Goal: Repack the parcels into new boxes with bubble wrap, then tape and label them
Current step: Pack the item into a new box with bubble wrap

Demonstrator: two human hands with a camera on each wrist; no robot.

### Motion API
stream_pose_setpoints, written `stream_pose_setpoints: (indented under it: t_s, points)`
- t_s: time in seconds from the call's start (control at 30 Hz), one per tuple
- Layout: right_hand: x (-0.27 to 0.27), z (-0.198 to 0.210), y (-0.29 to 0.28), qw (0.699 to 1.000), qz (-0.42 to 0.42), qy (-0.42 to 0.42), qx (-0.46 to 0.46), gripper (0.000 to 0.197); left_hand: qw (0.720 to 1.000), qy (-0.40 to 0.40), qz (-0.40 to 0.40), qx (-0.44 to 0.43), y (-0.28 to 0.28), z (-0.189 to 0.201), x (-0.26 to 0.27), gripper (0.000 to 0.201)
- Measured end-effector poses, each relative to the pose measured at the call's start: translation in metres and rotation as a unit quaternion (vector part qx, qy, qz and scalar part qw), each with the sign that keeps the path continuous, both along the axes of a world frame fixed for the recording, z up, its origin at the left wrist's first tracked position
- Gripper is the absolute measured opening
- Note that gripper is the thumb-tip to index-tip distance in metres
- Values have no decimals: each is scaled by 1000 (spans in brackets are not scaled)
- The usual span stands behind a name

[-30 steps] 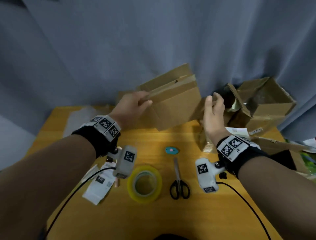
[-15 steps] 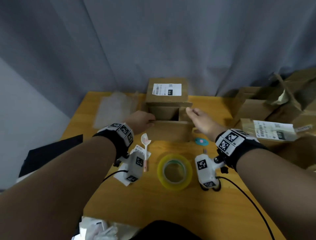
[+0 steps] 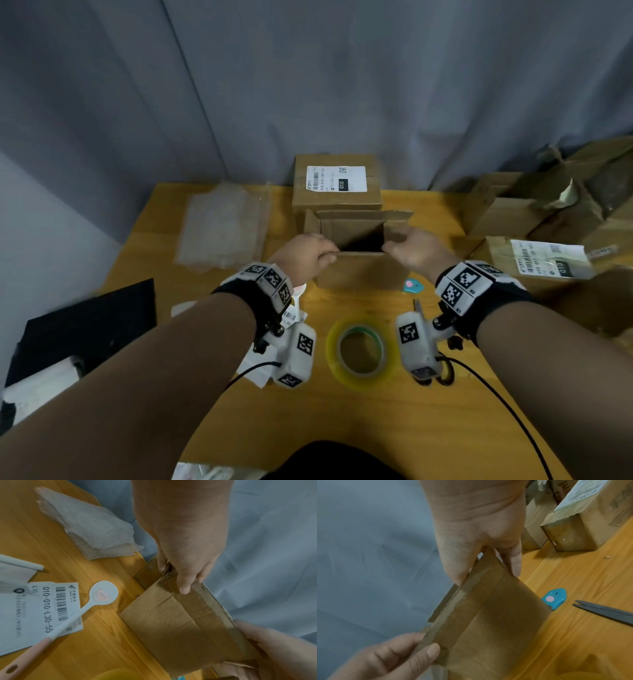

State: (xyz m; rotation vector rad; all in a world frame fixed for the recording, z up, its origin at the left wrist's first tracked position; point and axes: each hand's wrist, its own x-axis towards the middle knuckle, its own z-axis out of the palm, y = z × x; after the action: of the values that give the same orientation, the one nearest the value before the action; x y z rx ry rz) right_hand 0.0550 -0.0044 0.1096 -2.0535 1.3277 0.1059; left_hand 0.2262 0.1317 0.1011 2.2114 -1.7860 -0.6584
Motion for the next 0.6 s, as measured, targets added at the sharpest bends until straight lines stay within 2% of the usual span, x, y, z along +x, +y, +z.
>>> stream_pose_setpoints:
  t_s: [0.1, 0.2, 0.3, 0.37, 0.5, 0.6]
  points:
    - [3, -7, 4, 999, 11, 13, 38, 64, 1000, 20, 1, 3, 9, -3, 2, 39]
    - [9, -12, 9, 996, 58, 24, 56, 63, 998, 49, 49, -3, 15, 0, 6, 48]
    - [22, -16, 16, 982, 154, 89, 58, 57, 999, -15, 51, 9, 19, -6, 16, 37]
    - [30, -18, 21, 977, 175, 108, 56, 52, 997, -54, 51, 16, 23, -8, 21, 39]
    - [39, -22, 27, 977, 196, 79, -22, 40, 982, -173, 28, 67, 32, -9, 24, 69]
    - [38, -22, 31, 986, 153, 20, -67, 26, 979, -183, 32, 86, 35, -15, 27, 87]
